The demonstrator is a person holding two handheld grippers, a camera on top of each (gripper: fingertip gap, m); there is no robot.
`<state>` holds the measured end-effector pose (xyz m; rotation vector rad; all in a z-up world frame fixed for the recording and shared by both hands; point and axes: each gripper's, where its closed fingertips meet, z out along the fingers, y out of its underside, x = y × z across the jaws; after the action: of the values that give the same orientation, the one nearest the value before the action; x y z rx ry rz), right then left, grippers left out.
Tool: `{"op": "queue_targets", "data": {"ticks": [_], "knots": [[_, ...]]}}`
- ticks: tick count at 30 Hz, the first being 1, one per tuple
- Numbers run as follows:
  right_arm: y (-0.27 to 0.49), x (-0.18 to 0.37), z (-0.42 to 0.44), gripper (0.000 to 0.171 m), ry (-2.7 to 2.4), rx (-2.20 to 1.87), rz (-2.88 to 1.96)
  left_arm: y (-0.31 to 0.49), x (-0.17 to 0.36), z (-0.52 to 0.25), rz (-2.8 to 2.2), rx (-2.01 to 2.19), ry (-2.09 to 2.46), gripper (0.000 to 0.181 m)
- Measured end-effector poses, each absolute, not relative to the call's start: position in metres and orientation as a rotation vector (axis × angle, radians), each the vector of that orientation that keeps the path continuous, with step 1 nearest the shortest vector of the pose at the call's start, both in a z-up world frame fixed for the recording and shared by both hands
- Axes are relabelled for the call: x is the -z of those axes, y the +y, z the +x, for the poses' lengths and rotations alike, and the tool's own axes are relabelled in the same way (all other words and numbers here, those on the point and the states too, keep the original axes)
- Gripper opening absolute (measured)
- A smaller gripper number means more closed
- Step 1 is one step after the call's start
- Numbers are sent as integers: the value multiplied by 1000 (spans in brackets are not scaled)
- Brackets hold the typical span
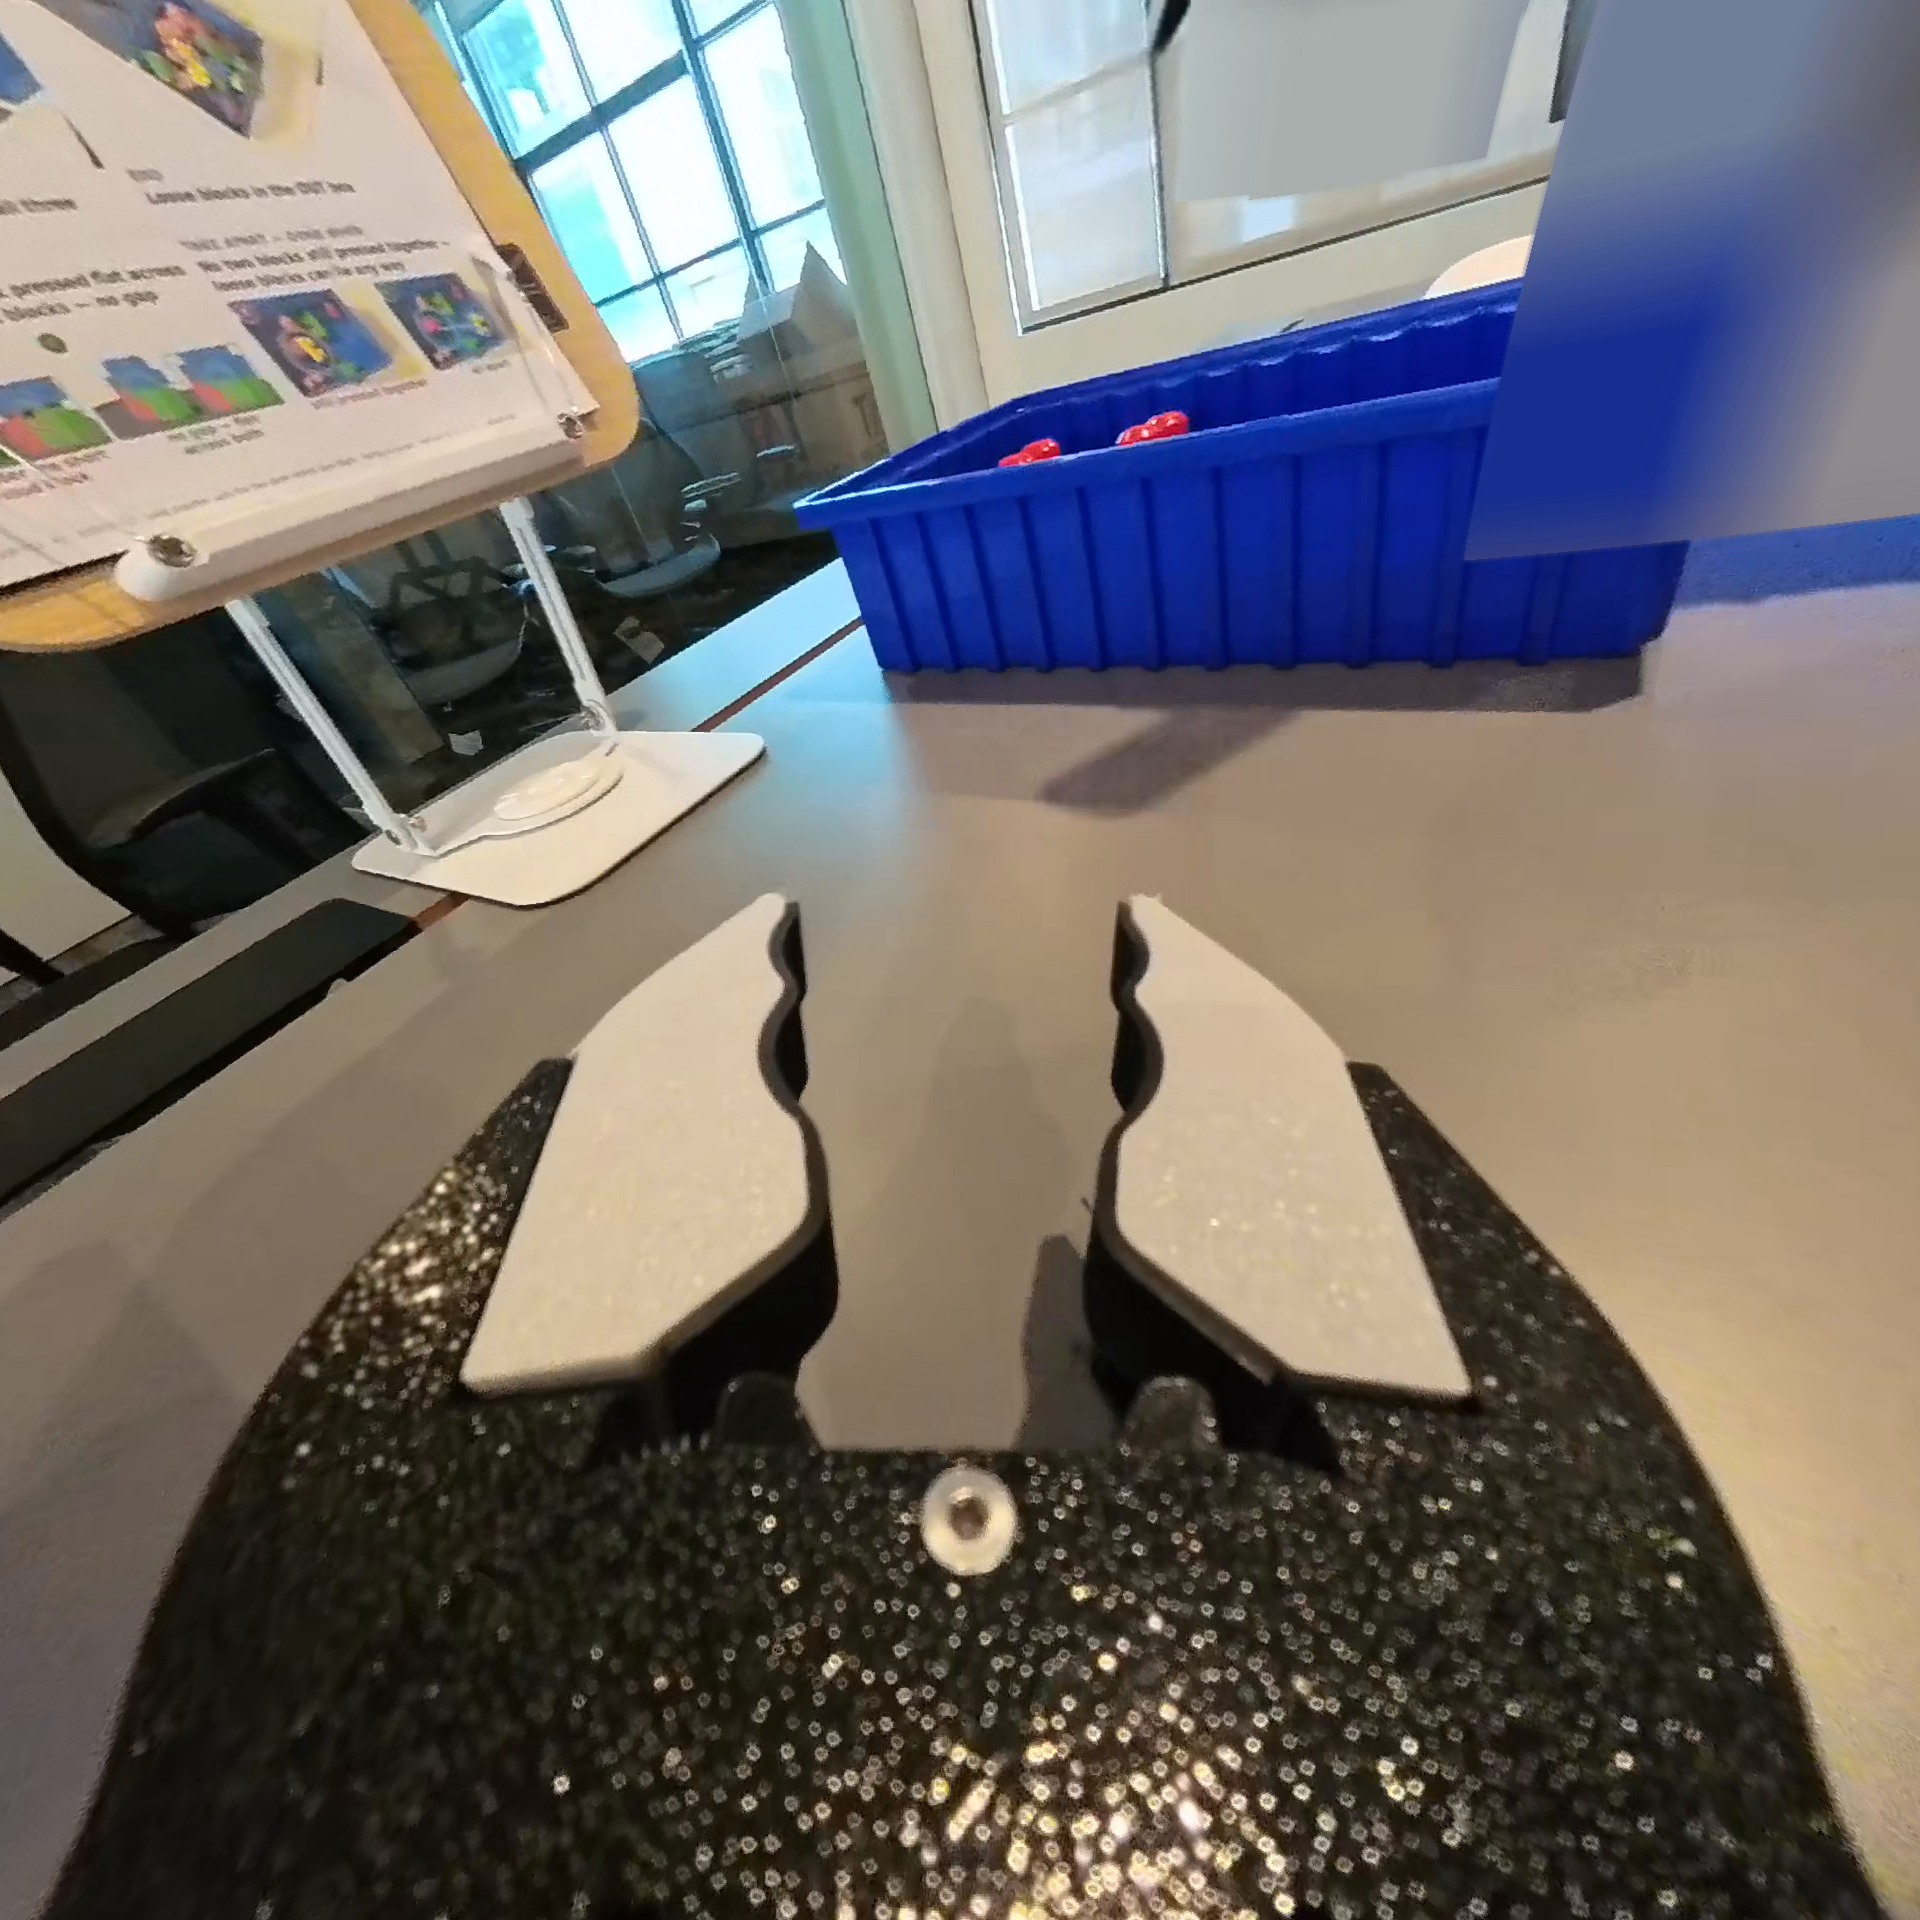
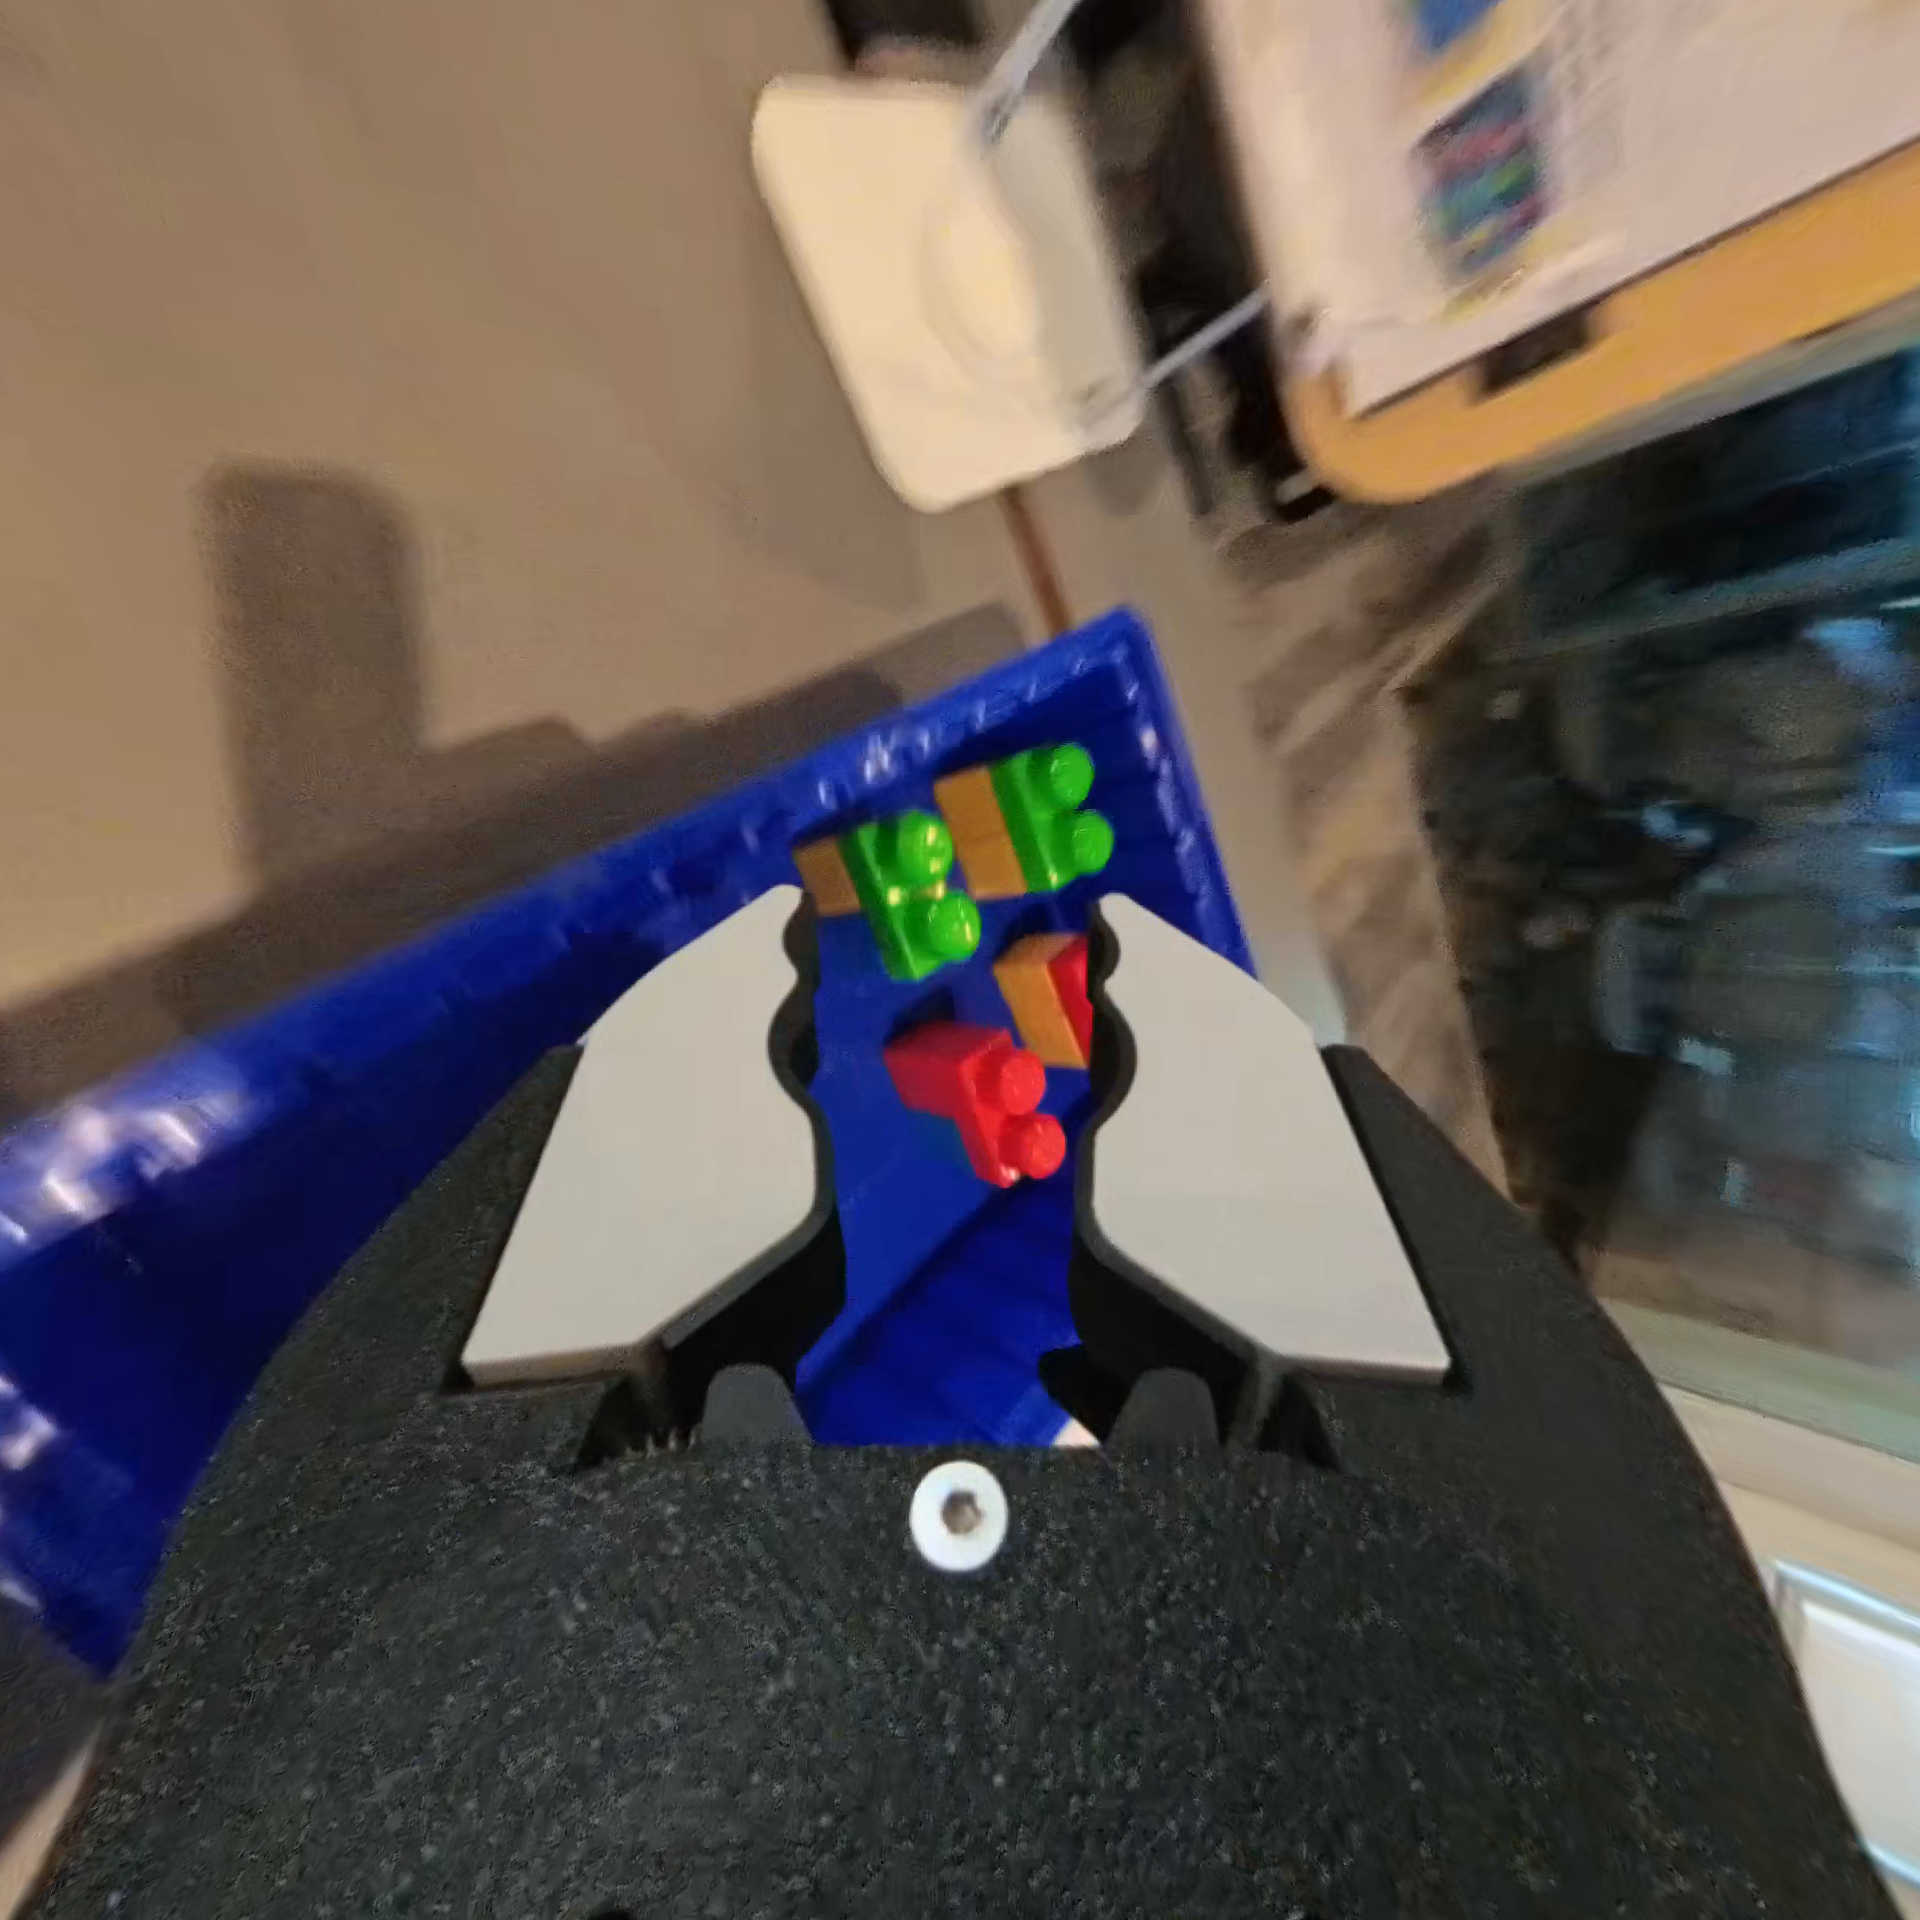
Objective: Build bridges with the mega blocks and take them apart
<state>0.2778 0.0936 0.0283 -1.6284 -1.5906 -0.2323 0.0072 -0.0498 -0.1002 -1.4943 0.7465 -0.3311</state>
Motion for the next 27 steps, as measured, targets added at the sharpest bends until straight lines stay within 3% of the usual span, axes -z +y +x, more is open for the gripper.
{"op": "queue_targets", "data": {"ticks": [6, 15, 21, 27], "knots": [[-13, -22, 174, 49, -1321, -199, -1529, -46, 97, -3, -1515, 295, 653, 52], [-19, 29, 60, 44, -1098, -516, -1479, -43, 96, -14, -1562, 293, 520, 50], [-57, -9, -17, 38, -1404, -667, -1223, -40, 92, -16, -1520, 161, 512, 45], [-78, -47, -129, 45, -1924, -671, -863, -45, 85, -22, -1467, 107, 500, 43]]}}
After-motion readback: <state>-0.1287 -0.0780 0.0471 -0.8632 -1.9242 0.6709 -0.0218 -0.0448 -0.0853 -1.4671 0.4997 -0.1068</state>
